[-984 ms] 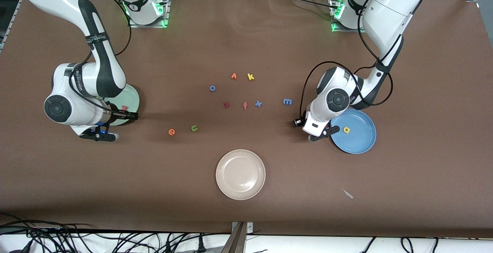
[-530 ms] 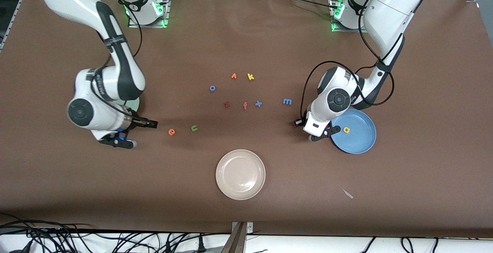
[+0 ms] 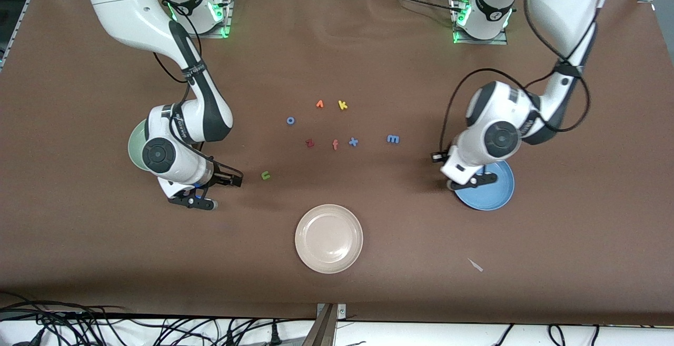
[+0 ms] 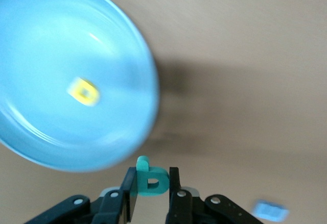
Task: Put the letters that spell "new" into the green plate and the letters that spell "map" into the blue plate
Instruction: 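Drop the teal letter in the blue plate while the right gripper carries orange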
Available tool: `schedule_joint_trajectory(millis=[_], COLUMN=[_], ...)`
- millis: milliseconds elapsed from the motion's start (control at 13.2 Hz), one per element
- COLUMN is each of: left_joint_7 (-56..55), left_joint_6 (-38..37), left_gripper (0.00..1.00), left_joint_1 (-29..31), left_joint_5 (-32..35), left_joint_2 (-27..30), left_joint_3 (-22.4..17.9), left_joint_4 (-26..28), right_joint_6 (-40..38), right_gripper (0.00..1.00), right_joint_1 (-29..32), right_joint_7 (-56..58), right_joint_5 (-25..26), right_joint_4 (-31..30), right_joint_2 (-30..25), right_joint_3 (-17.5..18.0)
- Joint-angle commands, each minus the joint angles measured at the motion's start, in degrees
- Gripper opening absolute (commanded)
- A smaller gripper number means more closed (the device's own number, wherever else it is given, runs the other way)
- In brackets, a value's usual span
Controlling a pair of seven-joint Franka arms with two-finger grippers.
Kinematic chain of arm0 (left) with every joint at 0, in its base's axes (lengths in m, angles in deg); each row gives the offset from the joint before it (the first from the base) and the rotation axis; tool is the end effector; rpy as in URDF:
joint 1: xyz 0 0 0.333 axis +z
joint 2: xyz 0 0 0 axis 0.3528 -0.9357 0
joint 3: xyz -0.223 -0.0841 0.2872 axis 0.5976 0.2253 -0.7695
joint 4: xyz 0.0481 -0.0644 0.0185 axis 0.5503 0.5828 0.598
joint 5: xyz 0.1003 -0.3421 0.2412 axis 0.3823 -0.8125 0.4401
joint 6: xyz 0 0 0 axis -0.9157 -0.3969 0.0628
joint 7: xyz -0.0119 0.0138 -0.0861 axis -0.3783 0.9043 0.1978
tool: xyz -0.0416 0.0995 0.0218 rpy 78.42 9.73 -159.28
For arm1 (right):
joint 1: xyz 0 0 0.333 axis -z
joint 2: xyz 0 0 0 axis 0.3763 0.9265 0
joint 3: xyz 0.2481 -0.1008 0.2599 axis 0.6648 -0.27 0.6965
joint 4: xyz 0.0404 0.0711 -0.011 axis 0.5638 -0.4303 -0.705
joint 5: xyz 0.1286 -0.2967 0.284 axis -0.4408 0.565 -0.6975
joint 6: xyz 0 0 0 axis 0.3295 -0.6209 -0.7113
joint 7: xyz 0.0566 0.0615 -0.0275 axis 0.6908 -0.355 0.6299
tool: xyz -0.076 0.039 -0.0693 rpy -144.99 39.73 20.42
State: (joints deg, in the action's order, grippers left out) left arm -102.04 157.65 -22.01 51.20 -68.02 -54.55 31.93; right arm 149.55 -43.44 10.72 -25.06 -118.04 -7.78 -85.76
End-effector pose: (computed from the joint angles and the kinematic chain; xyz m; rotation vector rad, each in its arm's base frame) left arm 0.6537 -0.1716 0.2757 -3.0875 -0.1926 0.3321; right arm 0.7049 0.2006 0.2229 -3.1220 0.2763 0.1192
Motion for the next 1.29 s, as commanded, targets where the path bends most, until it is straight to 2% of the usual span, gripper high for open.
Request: schedule_joint_trajectory(millis=[0, 303, 379, 454, 530, 682, 909, 1060, 1212], left_joint_7=[8.13, 13.67, 13.68, 13.68, 13.68, 13.60, 8.44, -0.08, -11.82], left_joint_6=[-0.35, 2.03, 2.11, 2.11, 2.03, 1.06, -2.36, -2.54, -2.72], left_gripper=[0.07, 0.10, 0.28, 0.57, 1.00, 1.00, 1.00, 1.00, 1.00], left_joint_1=[5.46, 9.69, 10.13, 10.31, 10.31, 10.14, 9.70, 9.78, 9.35], left_joint_5=[7.47, 8.63, 8.54, 8.54, 8.02, 7.93, 7.66, 7.66, 7.66], left_joint_2=[0.48, -2.59, -3.04, -3.13, -3.13, -2.35, 0.11, 0.30, -0.05], left_joint_3=[0.67, 0.67, 0.67, 0.67, 0.67, 1.19, 6.27, 10.75, 16.38], left_joint_4=[1.03, 2.00, 2.18, 2.26, 2.18, 2.00, 1.65, 1.56, 1.39], right_joint_6=[1.39, 1.30, 1.48, 1.65, 1.66, 1.74, 1.74, 1.66, 1.66], right_gripper=[0.99, 0.87, 0.85, 0.81, 0.78, 0.73, 0.62, 0.44, 0.31], right_joint_1=[-1.86, -2.40, -2.48, -2.40, -2.40, -2.40, -2.31, -2.31, -2.22], right_joint_7=[-2.22, -1.87, -1.78, -1.61, -1.43, -1.43, -1.34, -1.34, -1.25], right_joint_5=[-0.84, -0.75, -0.75, -0.75, -0.75, -0.75, -0.75, -0.75, -0.75], right_joint_4=[1.51, 1.07, 0.99, 0.90, 0.81, 0.81, 0.72, 0.55, 0.46], right_joint_2=[2.27, 2.53, 2.79, 3.06, 3.06, 3.15, 3.24, 3.24, 3.24], right_joint_3=[-0.26, -0.35, -0.35, -0.35, -0.35, -0.26, -0.26, -0.35, -0.26])
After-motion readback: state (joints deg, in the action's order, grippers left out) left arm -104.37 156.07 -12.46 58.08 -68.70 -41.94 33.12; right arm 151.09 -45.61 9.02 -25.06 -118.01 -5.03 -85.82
